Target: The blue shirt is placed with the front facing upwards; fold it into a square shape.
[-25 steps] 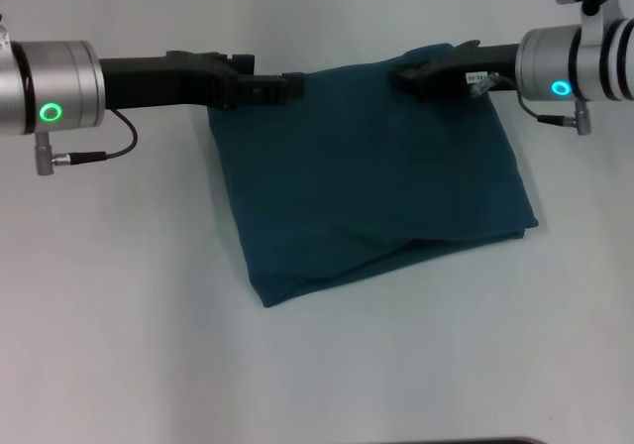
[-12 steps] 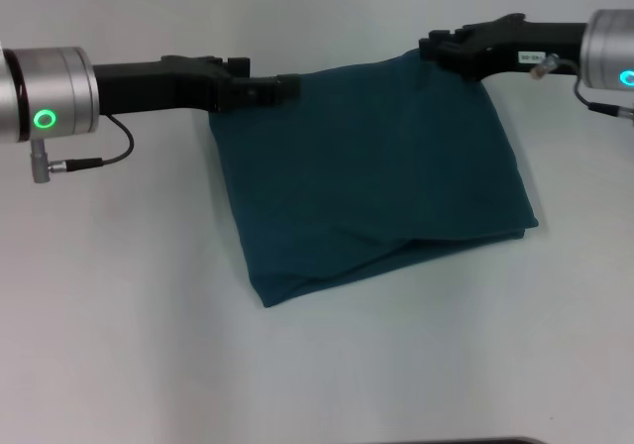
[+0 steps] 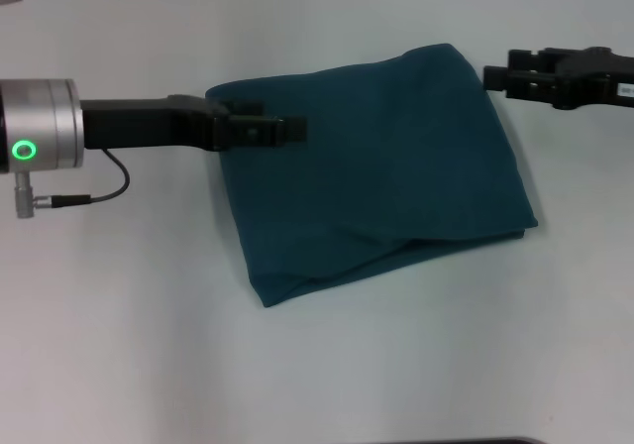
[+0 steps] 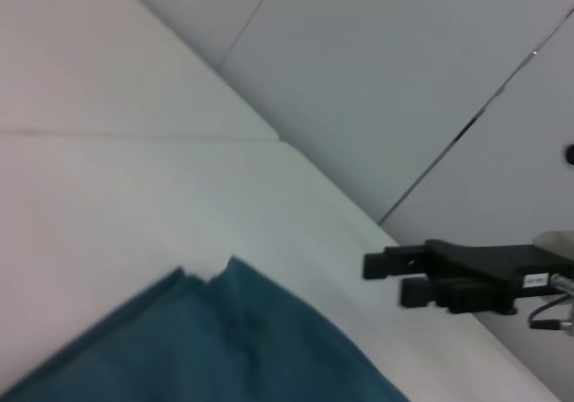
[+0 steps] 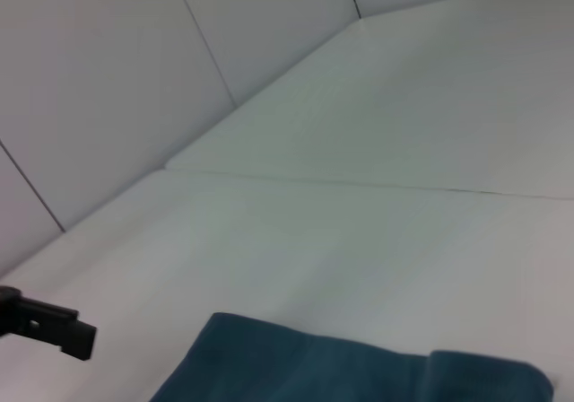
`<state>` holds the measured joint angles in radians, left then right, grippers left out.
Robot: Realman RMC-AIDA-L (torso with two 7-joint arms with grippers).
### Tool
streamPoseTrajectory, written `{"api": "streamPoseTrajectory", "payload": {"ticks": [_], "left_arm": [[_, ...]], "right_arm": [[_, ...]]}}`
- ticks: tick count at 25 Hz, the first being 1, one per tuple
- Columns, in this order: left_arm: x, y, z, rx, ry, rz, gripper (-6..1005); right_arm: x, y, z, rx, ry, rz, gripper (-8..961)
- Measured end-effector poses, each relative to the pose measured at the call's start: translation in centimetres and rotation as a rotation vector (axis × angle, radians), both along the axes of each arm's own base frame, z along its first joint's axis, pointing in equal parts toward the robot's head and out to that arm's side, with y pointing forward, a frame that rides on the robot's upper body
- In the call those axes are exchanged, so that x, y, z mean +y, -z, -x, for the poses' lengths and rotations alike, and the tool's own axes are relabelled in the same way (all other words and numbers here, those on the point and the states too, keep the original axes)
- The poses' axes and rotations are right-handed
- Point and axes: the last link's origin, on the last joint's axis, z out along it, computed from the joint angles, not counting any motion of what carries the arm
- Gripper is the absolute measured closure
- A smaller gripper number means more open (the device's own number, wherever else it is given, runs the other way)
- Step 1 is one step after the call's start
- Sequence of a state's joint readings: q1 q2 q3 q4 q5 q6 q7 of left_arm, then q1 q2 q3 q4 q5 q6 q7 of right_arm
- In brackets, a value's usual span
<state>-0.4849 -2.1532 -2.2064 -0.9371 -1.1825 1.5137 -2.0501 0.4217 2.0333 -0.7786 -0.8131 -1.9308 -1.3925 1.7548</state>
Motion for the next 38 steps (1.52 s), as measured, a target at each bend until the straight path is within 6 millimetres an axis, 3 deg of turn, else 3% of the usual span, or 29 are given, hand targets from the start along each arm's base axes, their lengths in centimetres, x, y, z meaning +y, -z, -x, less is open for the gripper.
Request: {"api": "streamPoseTrajectory", "payload": {"ticks": [4,10,25,38], "left_arm": [[-0.3,-0.2,0.9,0.007,-0.074,0.032,41],[-0.9,-0.2,1.5,0.008,-0.109,0.062,48],[-2.1,0.6,2.9,0.074,-0.315,0.213,49],[-2.1,0.7,2.8,0.096,-0.222,0.19,49]], "right_arm": [[-1.0,-0.9,-0.7,0.019,0.005,0.015,374],[-1.8,-0.9,-1.1,0.027,0.014,0.042,277],[-1.7,-1.0,-0.4,0.064,0.022,0.074,276],[-2.2,-0.4,-0.6,0.003,-0.043,0.113,277]]}}
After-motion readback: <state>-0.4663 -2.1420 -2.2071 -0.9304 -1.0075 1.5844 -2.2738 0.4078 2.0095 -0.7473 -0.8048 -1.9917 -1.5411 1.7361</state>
